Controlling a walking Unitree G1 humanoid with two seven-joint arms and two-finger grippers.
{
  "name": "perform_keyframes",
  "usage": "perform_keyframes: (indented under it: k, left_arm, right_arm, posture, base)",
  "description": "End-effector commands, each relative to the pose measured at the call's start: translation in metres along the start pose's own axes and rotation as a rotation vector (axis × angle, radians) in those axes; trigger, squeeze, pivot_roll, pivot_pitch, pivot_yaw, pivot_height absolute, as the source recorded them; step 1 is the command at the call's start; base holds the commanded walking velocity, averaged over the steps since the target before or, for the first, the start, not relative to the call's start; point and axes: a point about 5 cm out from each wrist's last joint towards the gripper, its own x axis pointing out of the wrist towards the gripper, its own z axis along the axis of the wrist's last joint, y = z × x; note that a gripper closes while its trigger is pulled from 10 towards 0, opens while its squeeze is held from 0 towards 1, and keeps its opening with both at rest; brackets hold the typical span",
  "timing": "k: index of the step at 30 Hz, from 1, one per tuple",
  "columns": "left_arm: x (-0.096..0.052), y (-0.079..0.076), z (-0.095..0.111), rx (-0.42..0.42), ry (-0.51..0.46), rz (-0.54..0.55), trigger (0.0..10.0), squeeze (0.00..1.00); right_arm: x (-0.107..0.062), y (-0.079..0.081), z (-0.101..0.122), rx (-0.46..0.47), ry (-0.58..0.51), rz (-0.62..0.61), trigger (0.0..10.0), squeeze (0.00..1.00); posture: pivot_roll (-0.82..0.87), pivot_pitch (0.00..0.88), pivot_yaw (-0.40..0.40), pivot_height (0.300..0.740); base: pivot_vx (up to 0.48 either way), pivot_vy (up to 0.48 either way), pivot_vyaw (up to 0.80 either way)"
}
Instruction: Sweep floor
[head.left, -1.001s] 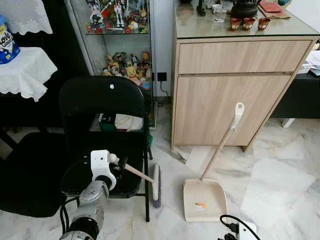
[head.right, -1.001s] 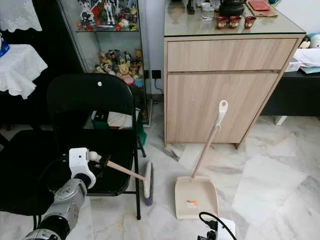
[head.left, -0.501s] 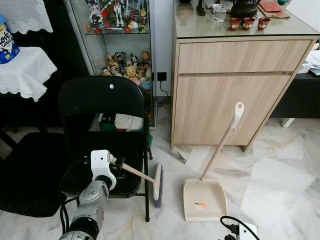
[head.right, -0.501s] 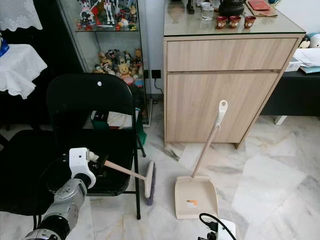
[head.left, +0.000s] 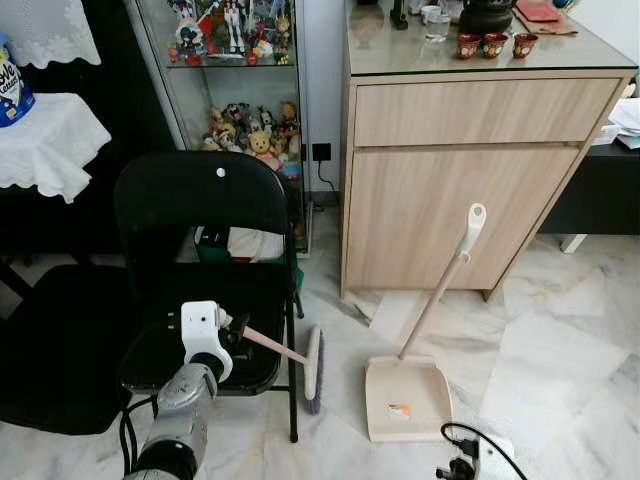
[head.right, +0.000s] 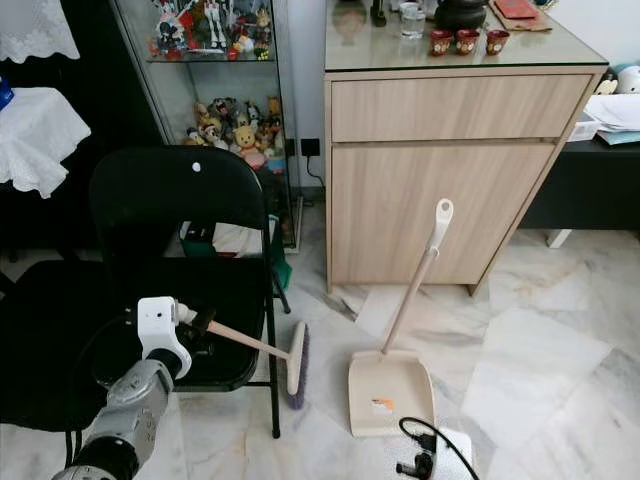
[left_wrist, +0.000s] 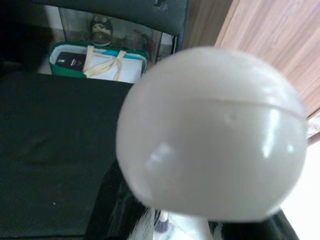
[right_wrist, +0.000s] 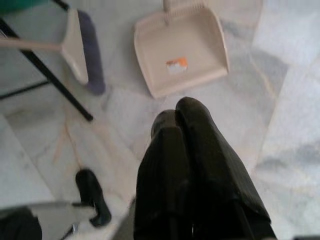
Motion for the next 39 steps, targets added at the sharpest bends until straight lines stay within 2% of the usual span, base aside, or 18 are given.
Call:
perform_keyframes:
  k: [1, 2, 3, 6, 7, 11, 15, 18, 24, 30, 39]
  left_arm:
    - [-0.003, 0.003, 0.005, 0.013, -0.031, -0.004, 0.0, 0.00]
    - [-0.005, 0.002, 0.007, 0.029, -0.047, -0.020, 10.0, 0.00]
    - [-0.005, 0.002, 0.007, 0.029, -0.047, -0.020, 10.0, 0.00]
    - [-0.010, 0.003, 0.011, 0.052, -0.075, -0.027, 10.0, 0.00]
    - [-0.010, 0.003, 0.011, 0.052, -0.075, -0.027, 10.0, 0.00]
    - [-0.011, 0.005, 0.014, 0.056, -0.093, -0.015, 10.0, 0.00]
    - [-0.010, 0.005, 0.015, 0.054, -0.096, -0.014, 10.0, 0.00]
    - [-0.010, 0.005, 0.015, 0.057, -0.093, -0.011, 10.0, 0.00]
    - [-0.011, 0.006, 0.014, 0.060, -0.086, -0.010, 10.0, 0.00]
    - [-0.014, 0.005, 0.014, 0.068, -0.075, -0.014, 10.0, 0.00]
    - [-0.017, 0.004, 0.013, 0.082, -0.071, -0.021, 10.0, 0.00]
  right_arm:
    - [0.001, 0.002, 0.003, 0.006, -0.018, -0.008, 10.0, 0.00]
    - [0.004, 0.006, 0.016, -0.010, -0.071, -0.004, 10.0, 0.00]
    - [0.004, 0.006, 0.016, -0.010, -0.071, -0.004, 10.0, 0.00]
    - [0.007, 0.009, 0.042, -0.033, -0.200, -0.001, 10.0, 0.00]
    - [0.007, 0.009, 0.042, -0.033, -0.200, -0.001, 10.0, 0.00]
    - [0.004, -0.002, 0.071, -0.019, -0.361, -0.064, 10.0, 0.00]
    - [0.002, -0.002, 0.080, -0.032, -0.428, -0.068, 10.0, 0.00]
    - [-0.005, 0.005, 0.093, -0.050, -0.541, -0.051, 10.0, 0.00]
    - [-0.007, 0.012, 0.089, -0.047, -0.560, -0.036, 10.0, 0.00]
    - [-0.006, 0.027, 0.091, -0.034, -0.569, -0.022, 10.0, 0.00]
    - [-0.004, 0.025, 0.096, -0.029, -0.571, -0.031, 10.0, 0.00]
  posture:
    - [0.01, 0.037, 0.037, 0.740]
    - [0.01, 0.038, 0.038, 0.740]
    - [0.01, 0.038, 0.038, 0.740]
    - [0.00, 0.033, 0.043, 0.740]
    - [0.00, 0.033, 0.043, 0.740]
    - [-0.01, 0.020, 0.052, 0.740]
    - [-0.01, 0.015, 0.051, 0.740]
    - [-0.02, 0.008, 0.054, 0.740]
    - [-0.03, 0.003, 0.059, 0.740]
    - [-0.02, 0.000, 0.056, 0.740]
    - [-0.01, 0.000, 0.054, 0.740]
  base:
    - [0.000, 0.000, 0.00]
    - [0.000, 0.000, 0.00]
    - [0.000, 0.000, 0.00]
    - [0.000, 0.000, 0.00]
    - [0.000, 0.000, 0.00]
    - [0.000, 0.000, 0.00]
    - [0.000, 0.000, 0.00]
    - [0.000, 0.000, 0.00]
    - [0.000, 0.000, 0.00]
    - [0.000, 0.000, 0.00]
    - [0.000, 0.000, 0.00]
